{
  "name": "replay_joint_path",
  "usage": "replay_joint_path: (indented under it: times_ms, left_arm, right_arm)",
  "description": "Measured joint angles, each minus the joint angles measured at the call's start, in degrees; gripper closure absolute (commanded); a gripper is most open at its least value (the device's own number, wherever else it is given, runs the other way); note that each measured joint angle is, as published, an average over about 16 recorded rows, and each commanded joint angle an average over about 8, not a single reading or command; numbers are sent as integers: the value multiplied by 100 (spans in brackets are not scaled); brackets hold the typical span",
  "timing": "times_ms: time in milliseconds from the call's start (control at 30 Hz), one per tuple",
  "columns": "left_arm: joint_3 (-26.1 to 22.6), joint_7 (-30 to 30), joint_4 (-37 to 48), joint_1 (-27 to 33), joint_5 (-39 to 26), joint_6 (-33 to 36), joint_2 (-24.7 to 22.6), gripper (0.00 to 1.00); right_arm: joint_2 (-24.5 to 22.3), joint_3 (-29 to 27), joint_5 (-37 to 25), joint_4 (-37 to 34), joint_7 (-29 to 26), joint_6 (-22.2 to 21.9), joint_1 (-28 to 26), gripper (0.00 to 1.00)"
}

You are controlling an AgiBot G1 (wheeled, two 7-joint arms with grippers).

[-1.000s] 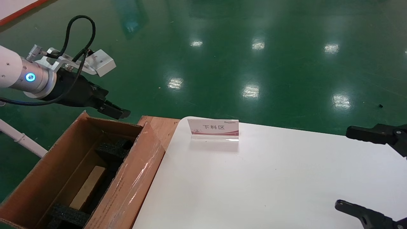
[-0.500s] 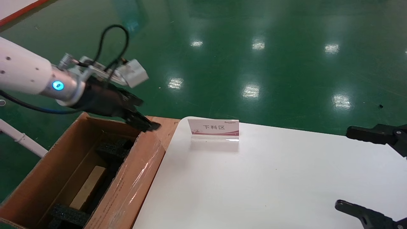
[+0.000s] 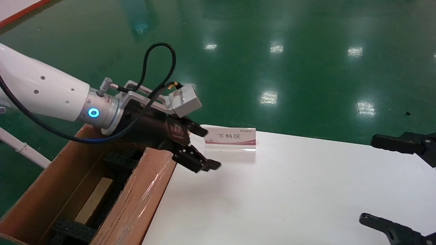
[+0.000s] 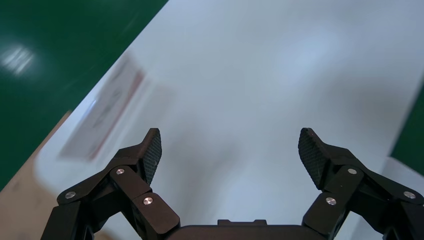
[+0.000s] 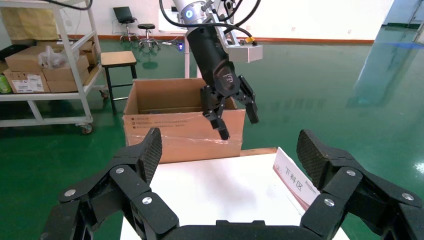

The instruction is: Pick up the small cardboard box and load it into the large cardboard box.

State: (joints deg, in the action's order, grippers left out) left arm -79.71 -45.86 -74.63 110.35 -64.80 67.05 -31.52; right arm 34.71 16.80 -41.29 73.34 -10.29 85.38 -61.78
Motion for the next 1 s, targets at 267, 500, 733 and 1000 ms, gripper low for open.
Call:
replay_joint_path:
  times_ms: [267,500,733,1000]
  left_arm:
    - [1487,820,25,-1139,535,435,-82,0]
    - [2789,1537,46,-2136,1004,816,-153,0]
    - [4087,2253,67,-3131,1472,1196,-225,0]
    - [5493,3028,91,-4208,1978,1608,-302,0]
  right_arm:
    - [5,-13,-9,4,-8,5,3,0]
    - [9,-24,-17,7,-14,10,6,0]
    - [14,-35,-26,11,-21,14,9,0]
    - [19,-47,-35,15,-28,19,13,94]
